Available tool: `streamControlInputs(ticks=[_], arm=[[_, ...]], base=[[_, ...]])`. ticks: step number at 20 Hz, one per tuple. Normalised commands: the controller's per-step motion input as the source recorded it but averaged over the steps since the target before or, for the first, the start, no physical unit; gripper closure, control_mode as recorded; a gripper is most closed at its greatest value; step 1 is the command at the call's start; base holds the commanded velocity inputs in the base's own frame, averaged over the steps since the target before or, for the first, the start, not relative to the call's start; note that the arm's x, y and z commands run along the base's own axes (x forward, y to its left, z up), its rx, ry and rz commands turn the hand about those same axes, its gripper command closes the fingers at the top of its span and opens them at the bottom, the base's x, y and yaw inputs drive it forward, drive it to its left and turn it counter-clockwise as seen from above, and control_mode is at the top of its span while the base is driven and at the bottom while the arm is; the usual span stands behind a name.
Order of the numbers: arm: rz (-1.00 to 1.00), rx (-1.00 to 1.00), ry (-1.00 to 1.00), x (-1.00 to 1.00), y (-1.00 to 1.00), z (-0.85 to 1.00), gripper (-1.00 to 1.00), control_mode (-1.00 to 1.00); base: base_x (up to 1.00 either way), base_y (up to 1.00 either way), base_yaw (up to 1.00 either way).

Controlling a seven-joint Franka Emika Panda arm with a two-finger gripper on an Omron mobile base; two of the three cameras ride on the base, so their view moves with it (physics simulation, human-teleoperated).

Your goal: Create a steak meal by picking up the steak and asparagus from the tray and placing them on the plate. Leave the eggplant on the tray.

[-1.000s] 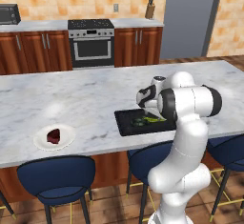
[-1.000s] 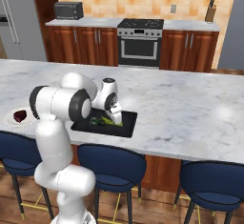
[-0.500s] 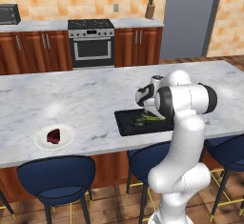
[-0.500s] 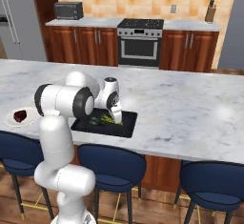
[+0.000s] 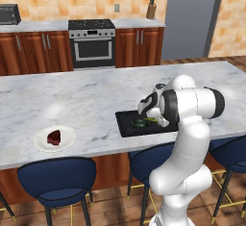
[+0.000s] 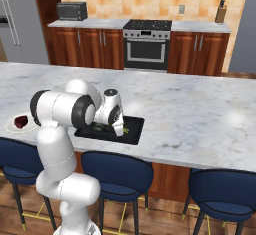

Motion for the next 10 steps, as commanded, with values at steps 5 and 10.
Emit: streamControlInputs(ticks=[5,10], arm=[[-0.02,0.0,0.02,0.2,0.03,-0.08,1.0,-1.0],[0.0,0.0,0.09,0.0,0.0,0.04,1.0,-1.0]], base=[[0.0,0.0,0.0],[0.0,0.0,0.0]])
